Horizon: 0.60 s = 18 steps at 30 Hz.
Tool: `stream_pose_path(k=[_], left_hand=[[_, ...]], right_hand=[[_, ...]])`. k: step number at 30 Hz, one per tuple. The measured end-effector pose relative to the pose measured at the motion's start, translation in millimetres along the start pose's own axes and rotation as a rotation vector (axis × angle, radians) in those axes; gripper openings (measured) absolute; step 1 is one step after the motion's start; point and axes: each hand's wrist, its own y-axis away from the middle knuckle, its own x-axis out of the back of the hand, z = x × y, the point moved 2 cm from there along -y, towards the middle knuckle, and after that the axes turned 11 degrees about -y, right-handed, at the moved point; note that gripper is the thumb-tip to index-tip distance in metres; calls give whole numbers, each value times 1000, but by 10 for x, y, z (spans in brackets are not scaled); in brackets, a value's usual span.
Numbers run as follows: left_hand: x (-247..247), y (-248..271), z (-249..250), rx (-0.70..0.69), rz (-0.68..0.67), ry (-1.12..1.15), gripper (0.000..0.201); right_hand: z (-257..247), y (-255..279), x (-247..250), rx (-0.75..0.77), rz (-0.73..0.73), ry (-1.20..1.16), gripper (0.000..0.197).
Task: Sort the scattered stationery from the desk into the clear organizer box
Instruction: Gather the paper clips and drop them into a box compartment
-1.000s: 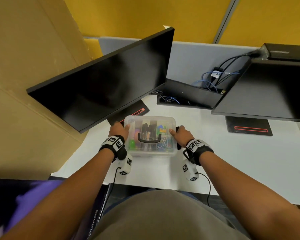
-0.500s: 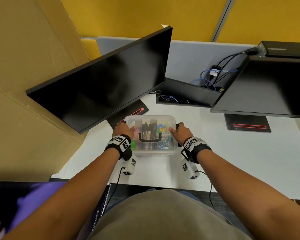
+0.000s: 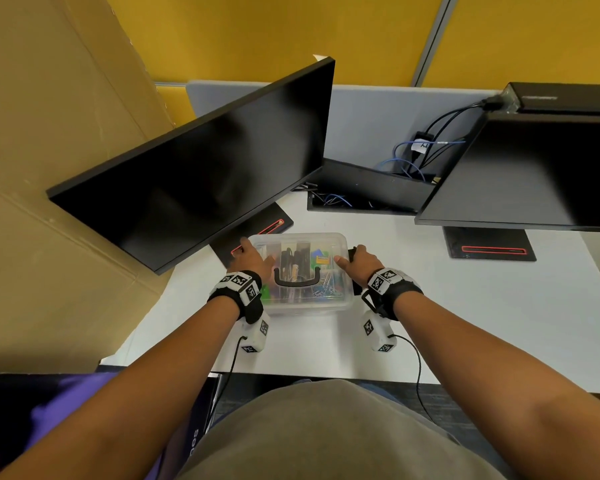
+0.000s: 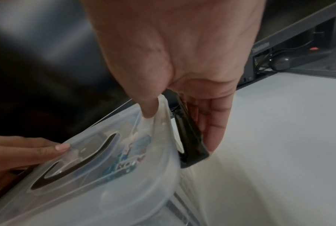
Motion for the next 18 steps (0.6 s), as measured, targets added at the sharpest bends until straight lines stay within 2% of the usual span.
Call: stream_pose_path(k=[5,10,14,18], left_hand=[[-11,-27,17,-4,-14,32,86],[-36,-49,34,4,-6,13,87],[-46,-25,44,-3,24,-36,82],[-65,-1,49,-3,60,-65,82]], right_hand=[[72,-34,-48,-15,-6,9,66],[-57,-43,-119,-13,71,24,48],[-163,-31,-190,-101,105,41,45],[-288,0,-196,-112,83,66,43]])
